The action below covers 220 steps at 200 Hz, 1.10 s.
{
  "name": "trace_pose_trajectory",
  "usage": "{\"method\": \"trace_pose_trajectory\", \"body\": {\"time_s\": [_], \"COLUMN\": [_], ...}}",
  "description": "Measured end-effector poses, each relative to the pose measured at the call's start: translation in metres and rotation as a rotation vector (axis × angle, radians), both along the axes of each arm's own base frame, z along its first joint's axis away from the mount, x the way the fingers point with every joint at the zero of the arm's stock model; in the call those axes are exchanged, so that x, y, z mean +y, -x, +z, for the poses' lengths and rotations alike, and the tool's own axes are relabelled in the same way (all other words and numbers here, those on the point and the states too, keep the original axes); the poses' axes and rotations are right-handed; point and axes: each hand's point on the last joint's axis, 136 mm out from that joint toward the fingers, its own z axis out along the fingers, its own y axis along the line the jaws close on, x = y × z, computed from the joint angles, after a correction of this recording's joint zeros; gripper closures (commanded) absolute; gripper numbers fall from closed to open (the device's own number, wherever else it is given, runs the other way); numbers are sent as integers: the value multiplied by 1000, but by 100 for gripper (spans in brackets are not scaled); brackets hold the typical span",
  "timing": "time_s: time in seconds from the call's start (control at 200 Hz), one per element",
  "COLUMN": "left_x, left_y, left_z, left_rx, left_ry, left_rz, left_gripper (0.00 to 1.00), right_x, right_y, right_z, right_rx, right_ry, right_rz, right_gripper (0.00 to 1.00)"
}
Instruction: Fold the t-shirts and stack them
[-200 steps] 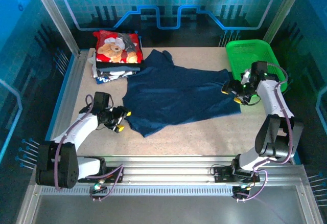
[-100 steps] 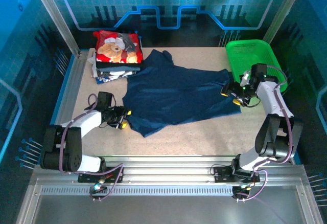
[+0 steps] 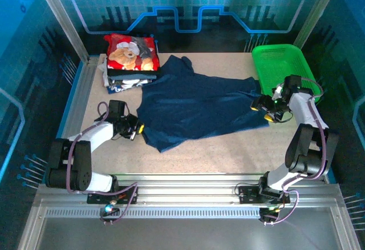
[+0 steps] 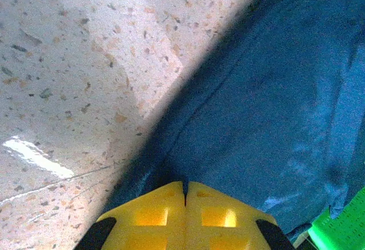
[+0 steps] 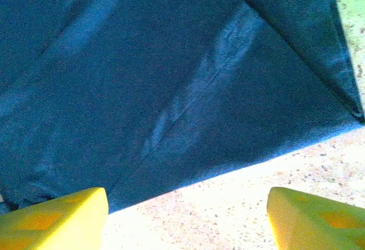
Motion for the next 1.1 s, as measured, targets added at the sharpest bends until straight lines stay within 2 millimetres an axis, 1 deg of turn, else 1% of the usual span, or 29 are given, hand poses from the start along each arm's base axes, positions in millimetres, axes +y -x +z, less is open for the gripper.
{"method": "trace_pose_trajectory", "body": {"time_s": [0.065, 0.23, 0.335, 0.48, 0.68, 0.725, 0.955, 1.101], "left_x": [0, 0, 0, 1, 1, 1, 1, 1], "left_y": [0, -5, 1, 8, 14, 15, 22, 26], "left_z": [9, 45, 54, 57, 54, 53, 47, 47], "left_rx": [-21, -113, -131, -128, -109, -109, -93, -93], "left_ry": [-8, -38, -46, -54, -54, -54, -54, -54], "left_rz": [-15, -62, -76, -90, -92, -92, -92, -92], "left_gripper": [100, 100, 100, 100, 100, 100, 100, 100], "right_x": [-1, -7, -9, -7, -6, -8, -21, -25], "right_y": [-3, -8, -14, -32, -56, -58, -63, -70], "right_z": [-7, -33, -44, -49, -55, -59, -66, -70], "right_rx": [13, 84, 117, 131, 145, 157, 184, 192], "right_ry": [-3, 15, 44, 88, 158, 176, 242, 268], "right_rz": [-4, -21, -25, -26, -30, -37, -86, -99], "right_gripper": [27, 30, 32, 37, 45, 47, 57, 60]}}
